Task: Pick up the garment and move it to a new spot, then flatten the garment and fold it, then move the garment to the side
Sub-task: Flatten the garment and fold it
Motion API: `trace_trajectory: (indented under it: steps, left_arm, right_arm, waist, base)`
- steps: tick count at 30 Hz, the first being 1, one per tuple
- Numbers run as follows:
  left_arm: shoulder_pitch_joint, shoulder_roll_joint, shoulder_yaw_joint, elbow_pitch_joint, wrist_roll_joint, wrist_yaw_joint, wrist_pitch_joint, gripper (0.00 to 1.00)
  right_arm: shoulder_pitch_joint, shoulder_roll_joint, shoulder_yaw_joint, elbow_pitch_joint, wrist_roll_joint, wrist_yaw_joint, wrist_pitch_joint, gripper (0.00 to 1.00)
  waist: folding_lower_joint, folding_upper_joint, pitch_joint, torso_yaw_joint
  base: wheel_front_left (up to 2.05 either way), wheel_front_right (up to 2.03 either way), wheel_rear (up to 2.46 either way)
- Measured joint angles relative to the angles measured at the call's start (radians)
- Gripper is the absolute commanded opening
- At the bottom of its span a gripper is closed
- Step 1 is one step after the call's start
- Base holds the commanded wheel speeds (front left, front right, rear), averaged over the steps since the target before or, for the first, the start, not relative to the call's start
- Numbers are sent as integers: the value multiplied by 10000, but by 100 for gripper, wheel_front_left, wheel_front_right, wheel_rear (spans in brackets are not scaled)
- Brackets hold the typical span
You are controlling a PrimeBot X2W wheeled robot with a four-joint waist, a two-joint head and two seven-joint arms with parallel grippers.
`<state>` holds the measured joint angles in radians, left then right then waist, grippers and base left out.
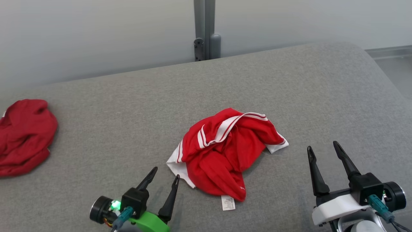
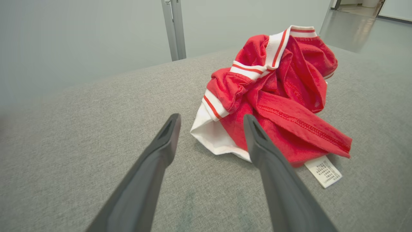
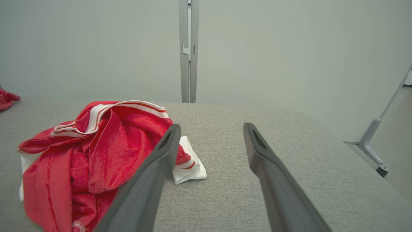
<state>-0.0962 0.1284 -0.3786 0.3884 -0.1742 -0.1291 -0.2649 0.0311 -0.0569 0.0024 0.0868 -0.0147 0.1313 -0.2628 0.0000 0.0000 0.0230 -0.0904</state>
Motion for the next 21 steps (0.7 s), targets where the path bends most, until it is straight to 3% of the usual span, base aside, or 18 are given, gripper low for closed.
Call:
trace_trajectory:
  steps: [15,16,18,19,21]
  left_arm:
    - [-2284,297,-376,2997,251,-2,2,100]
    - [-2337,276,-353,3087,184,-2,4,82]
    - [-2476,222,-238,3083,-40,-2,4,9]
    - [-2540,165,-132,3012,-240,-2,4,0]
    - [-2622,107,25,2832,-736,-4,4,0]
  right_arm:
    - [-361,48,-71,-40,119,0,0,100]
    - [-363,50,-69,-38,119,0,0,100]
    - [-364,56,-71,-40,136,0,0,100]
    - [-363,58,-79,-42,180,0,0,100]
    - [-363,58,-84,-36,234,0,0,100]
  waist:
    - [0,0,964,-1337]
    - [0,0,1012,-1377]
    - [0,0,1087,-1434]
    - [0,0,1107,-1432]
    - [0,0,1115,-1376]
  base:
    - [0,0,0]
    - [0,0,0]
    - [0,0,0]
    - [0,0,0]
    - [0,0,0]
